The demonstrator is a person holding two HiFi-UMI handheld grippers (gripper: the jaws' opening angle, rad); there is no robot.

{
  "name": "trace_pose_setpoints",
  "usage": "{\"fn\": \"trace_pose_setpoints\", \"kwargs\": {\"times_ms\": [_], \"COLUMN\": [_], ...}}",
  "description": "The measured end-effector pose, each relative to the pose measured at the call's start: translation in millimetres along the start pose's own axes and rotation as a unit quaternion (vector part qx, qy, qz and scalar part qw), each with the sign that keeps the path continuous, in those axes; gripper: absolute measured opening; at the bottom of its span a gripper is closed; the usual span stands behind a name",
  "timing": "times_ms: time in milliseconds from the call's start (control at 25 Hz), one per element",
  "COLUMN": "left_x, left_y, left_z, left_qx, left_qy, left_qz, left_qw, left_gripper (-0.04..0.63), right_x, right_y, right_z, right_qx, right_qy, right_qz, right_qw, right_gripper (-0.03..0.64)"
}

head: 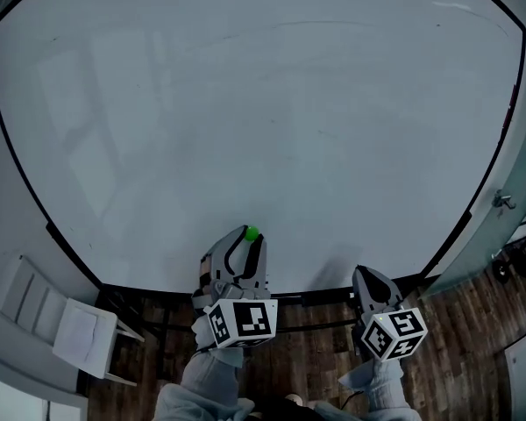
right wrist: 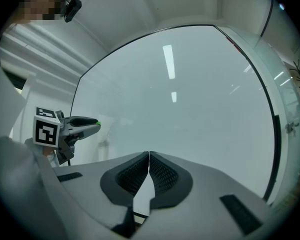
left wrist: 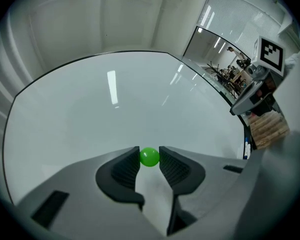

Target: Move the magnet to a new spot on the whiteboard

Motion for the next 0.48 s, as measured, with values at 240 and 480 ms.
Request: {"fn": "trace_pose_setpoints", "kwargs": {"times_ms": [240,480], "left_x": [-8,-24], "left_y": [19,36], "left_z": [-24,-46], "left_qx": [-0.027,-0.048], "left_qy": [-0.011,-0.033], "left_qz": [-0.011,-0.021], "left_qw": [0.9995,0.9981], "left_gripper": [0.126,0.126], "right_x": [-23,-45], "right_y": [19,29], "right_z": [8,21], "right_qx": [-0.016,-0.027], "right_qy": [-0.022,-0.048], "right_qz": [0.010,0.018], "right_qw": [1.000,0.998], "right_gripper": [0.029,0.029]}}
Point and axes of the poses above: the fingertips, and each gripper's own axes: z forward along the fingers, x to its right, y out of its underside, the point moved 6 cm from there along -z, backward along the fingers, and after that the axes turned 13 degrees about x, right-handed, at the moved point
